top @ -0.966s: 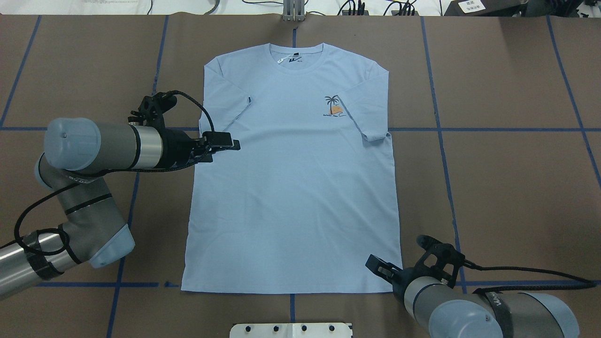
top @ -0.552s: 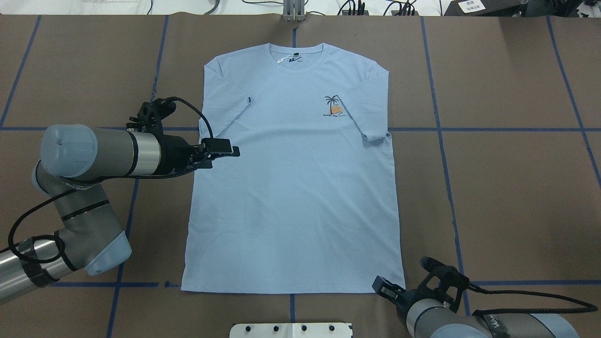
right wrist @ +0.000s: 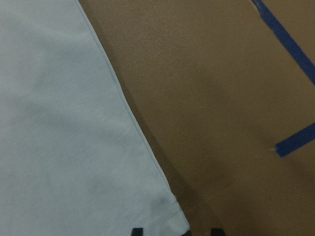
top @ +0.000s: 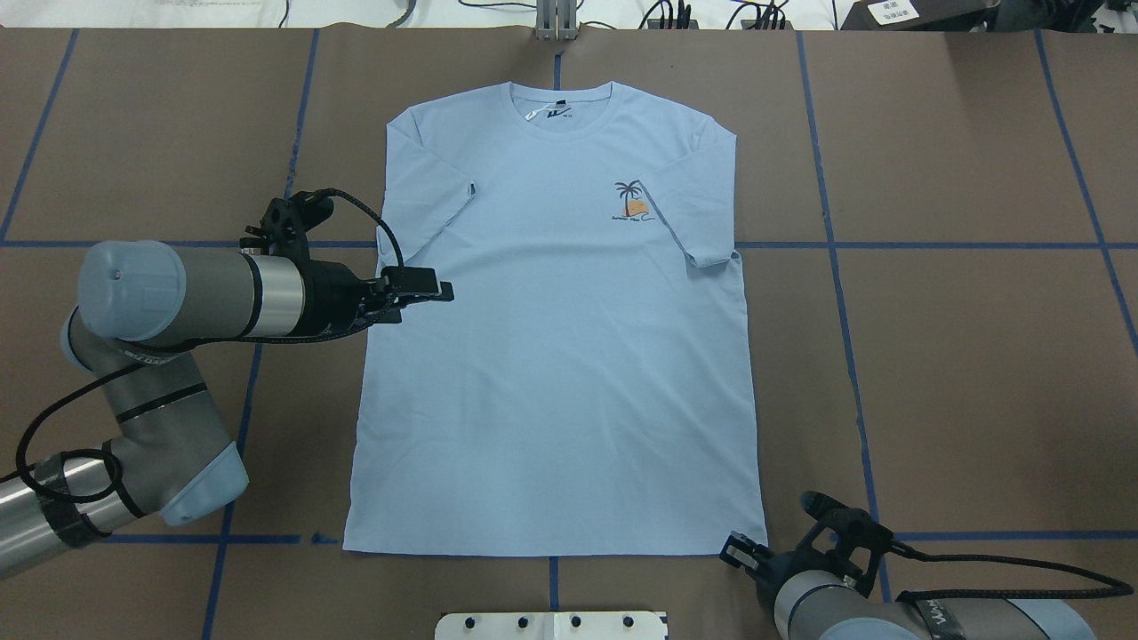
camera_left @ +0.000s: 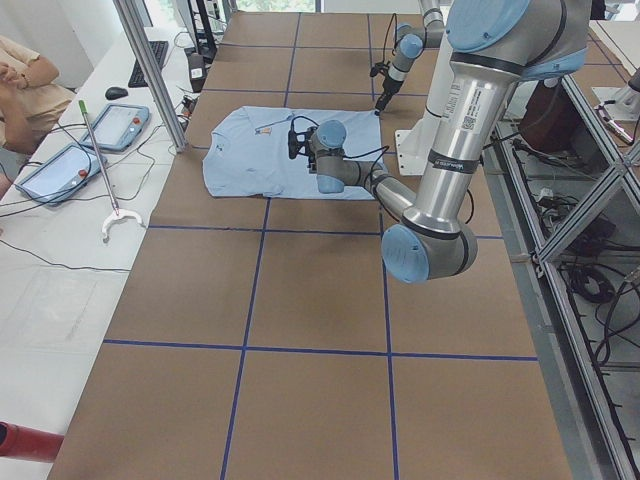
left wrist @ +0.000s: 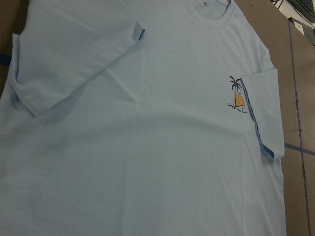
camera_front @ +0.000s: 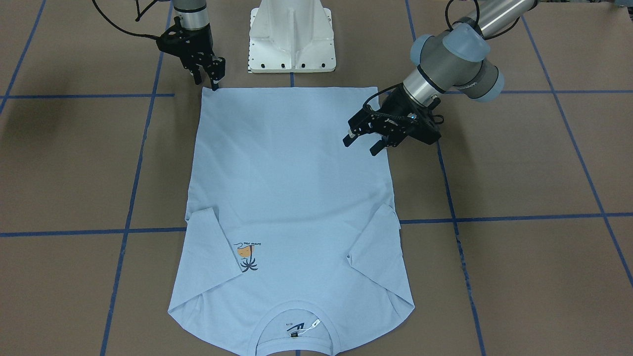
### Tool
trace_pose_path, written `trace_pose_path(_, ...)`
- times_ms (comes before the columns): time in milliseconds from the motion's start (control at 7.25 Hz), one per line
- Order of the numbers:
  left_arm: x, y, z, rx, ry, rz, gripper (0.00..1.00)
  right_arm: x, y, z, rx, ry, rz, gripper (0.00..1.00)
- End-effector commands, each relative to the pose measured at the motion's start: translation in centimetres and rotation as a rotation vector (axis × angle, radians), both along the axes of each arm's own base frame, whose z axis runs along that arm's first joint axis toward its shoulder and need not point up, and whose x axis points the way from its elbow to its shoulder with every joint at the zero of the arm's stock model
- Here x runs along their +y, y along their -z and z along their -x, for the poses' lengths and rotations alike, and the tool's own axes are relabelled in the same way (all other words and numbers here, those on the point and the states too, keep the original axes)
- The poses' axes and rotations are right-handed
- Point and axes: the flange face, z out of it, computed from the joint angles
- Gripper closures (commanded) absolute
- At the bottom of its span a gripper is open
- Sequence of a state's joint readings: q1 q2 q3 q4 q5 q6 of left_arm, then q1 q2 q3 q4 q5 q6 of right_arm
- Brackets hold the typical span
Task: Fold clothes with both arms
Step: 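Move the left gripper down to the other hem corner nearest the robot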
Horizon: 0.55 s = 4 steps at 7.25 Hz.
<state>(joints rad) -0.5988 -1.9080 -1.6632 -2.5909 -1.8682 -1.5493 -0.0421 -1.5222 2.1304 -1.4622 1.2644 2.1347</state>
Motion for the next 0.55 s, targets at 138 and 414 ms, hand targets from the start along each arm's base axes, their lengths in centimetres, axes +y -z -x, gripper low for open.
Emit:
trace_pose_path(138,0.23,-0.76,0.18,-0.009,0.002,0.007,0.00,0.01,-0.54,-0.18,0.011,-0.001,-0.002,0.66)
trace_pose_path(414,0.43,-0.22,0.41,0.018,0.005,0.061,0.01,0.03,-0.77,-0.47,0.016,0.001,0.001,1.00)
